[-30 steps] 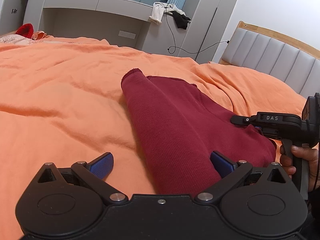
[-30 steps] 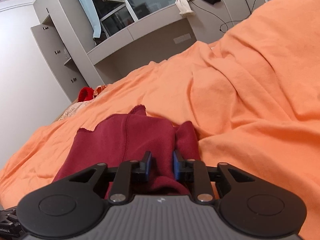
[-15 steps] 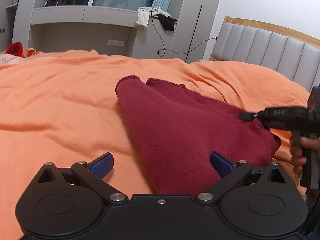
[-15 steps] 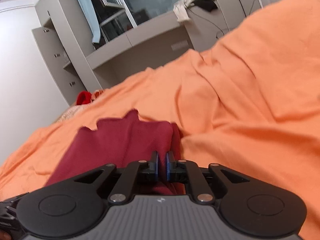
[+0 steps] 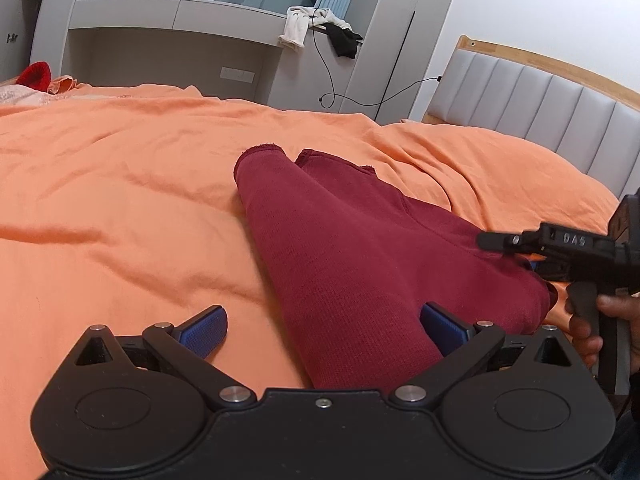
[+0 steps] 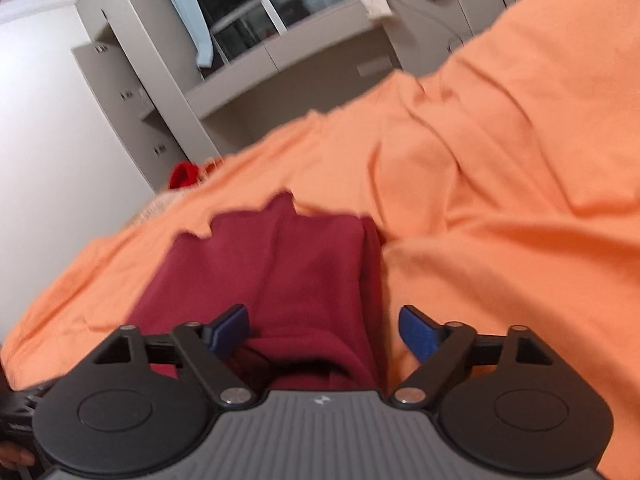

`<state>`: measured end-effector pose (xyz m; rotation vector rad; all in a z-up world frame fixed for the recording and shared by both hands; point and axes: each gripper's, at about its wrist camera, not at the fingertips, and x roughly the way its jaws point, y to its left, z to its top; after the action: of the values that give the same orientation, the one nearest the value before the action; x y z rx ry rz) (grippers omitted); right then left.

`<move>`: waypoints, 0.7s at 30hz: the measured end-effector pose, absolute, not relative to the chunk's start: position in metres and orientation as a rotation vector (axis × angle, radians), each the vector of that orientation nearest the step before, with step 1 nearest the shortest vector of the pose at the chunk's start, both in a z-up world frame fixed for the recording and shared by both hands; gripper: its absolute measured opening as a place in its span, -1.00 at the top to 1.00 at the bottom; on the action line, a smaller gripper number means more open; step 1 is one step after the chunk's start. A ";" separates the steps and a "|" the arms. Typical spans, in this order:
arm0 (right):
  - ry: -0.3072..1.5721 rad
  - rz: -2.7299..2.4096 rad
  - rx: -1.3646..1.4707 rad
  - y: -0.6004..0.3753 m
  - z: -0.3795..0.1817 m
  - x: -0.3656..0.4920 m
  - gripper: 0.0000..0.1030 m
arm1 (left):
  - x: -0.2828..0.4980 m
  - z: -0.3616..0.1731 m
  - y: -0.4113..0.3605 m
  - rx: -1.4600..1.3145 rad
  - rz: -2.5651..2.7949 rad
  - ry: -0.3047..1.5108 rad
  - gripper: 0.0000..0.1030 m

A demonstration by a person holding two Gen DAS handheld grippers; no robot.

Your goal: Fold small clothes

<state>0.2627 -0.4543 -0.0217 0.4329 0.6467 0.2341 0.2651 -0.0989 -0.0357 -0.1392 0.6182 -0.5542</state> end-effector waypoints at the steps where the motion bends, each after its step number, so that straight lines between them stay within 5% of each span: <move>1: 0.662 0.229 0.435 -0.453 -0.026 0.264 -0.76 | 0.265 -0.036 -0.099 -0.138 -0.554 0.617 -0.99; 15: 0.611 0.254 0.696 -0.469 -0.036 0.269 -1.00 | 0.264 -0.036 -0.099 -0.137 -0.553 0.615 -0.99; 17: 0.591 0.260 0.761 -0.476 -0.039 0.273 -0.86 | 0.264 -0.036 -0.099 -0.137 -0.553 0.616 -0.99; 21: 0.617 0.237 0.781 -0.478 -0.047 0.280 -0.23 | 0.264 -0.036 -0.099 -0.137 -0.553 0.616 -0.99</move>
<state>0.2798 -0.4784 -0.0466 0.7810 0.6167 0.2366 0.2641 -0.0992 -0.0355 -0.1368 0.6160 -0.5525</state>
